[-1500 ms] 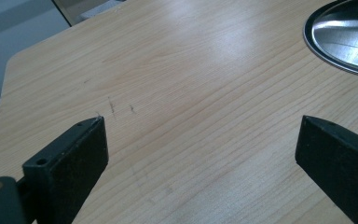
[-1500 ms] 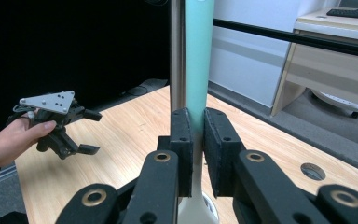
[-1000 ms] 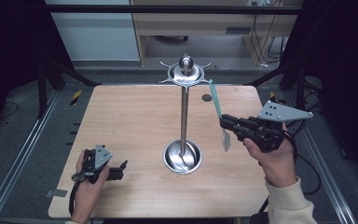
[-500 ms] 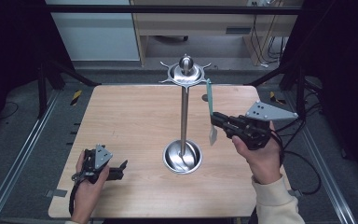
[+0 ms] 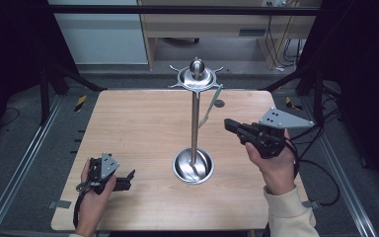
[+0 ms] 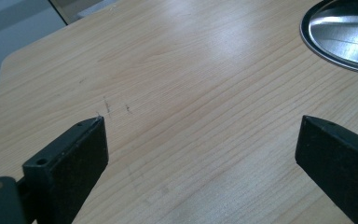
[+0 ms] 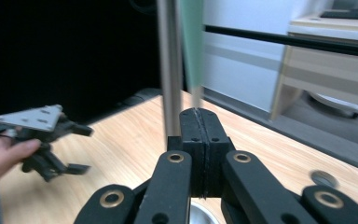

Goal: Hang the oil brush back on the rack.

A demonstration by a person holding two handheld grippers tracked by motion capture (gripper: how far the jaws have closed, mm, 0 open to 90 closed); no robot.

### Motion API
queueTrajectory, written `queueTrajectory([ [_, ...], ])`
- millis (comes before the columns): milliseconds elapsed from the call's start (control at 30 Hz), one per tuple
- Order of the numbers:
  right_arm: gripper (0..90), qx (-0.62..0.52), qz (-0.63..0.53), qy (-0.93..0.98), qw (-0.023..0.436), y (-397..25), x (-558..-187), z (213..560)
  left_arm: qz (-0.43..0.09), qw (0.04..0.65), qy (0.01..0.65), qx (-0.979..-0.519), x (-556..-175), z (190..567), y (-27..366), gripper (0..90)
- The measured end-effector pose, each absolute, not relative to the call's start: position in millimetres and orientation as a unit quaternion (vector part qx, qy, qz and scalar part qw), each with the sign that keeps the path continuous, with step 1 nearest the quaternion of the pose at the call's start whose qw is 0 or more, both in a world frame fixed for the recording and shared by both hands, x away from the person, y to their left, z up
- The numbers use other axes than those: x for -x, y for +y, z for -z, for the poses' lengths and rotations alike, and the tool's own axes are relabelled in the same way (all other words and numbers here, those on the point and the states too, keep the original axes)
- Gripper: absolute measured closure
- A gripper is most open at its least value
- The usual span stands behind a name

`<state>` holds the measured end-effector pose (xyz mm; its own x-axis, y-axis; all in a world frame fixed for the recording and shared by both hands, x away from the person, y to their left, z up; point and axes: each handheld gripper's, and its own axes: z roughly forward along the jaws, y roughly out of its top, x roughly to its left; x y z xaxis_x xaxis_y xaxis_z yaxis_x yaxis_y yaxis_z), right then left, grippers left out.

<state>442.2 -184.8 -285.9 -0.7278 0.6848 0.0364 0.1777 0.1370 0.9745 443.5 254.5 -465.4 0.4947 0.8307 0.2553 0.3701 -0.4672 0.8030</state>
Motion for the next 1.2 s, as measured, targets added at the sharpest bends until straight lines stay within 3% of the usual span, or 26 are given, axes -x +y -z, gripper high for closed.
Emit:
queueTrajectory([
  [267, 84.1, -0.342, -0.541, 0.721, 0.266, -193.7, -443.5, 282.7, -0.329, 0.349, 0.38, -0.791, -443.6, 465.7, 254.3, 2.0],
  [467, 59.6, -0.376, -0.524, 0.707, 0.291, -199.6, -448.7, 275.5, -0.329, 0.349, 0.382, -0.79, -443.2, 466.1, 254.9, 2.1],
  [633, 45.7, -0.406, -0.515, 0.693, 0.299, -206.4, -458.4, 268.1, -0.33, 0.35, 0.383, -0.789, -443.3, 466.1, 255.4, 2.0],
  [1200, 29.1, -0.433, -0.501, 0.681, 0.312, -221.2, -465.4, 271.1, -0.33, 0.352, 0.384, -0.788, -445.8, 465.6, 254.9, 2.1],
])
